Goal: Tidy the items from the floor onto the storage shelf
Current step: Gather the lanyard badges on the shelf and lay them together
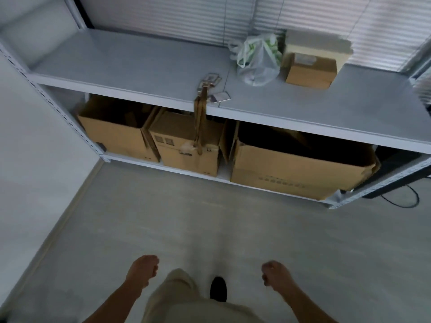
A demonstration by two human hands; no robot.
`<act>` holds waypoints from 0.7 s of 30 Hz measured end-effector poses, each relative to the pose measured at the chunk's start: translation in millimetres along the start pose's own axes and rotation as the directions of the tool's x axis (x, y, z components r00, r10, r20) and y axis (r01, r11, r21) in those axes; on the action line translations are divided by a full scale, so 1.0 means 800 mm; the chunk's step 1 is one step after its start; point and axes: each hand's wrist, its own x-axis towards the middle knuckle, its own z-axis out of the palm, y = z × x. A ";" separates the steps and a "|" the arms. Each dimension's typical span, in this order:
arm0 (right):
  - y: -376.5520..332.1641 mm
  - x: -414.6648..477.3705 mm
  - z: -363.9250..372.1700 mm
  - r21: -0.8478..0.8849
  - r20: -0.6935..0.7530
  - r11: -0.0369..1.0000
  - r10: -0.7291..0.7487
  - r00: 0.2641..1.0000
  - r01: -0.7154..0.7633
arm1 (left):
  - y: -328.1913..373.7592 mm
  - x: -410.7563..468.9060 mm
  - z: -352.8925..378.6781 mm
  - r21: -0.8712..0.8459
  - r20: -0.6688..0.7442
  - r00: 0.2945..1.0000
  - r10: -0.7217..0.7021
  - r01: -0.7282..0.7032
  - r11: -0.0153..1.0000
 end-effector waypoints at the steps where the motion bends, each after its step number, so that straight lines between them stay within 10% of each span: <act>1: -0.045 0.016 -0.005 0.000 -0.017 0.999 -0.049 0.999 0.049 | 0.015 0.011 -0.006 -0.011 -0.018 1.000 -0.024 0.024 1.000; 7: -0.291 0.140 -0.031 -0.055 -0.049 0.957 -0.289 0.956 0.286 | 0.171 0.090 -0.023 -0.046 -0.017 0.999 -0.027 0.026 0.999; 13: -0.513 0.181 -0.042 0.028 -0.133 0.918 -0.388 0.912 0.395 | 0.406 0.176 -0.015 -0.013 0.004 0.965 0.263 -0.263 0.965; 21: -0.647 0.199 -0.062 0.056 -0.111 0.903 -0.418 0.901 0.426 | 0.643 0.244 0.084 -0.053 0.214 0.918 0.335 -0.332 0.942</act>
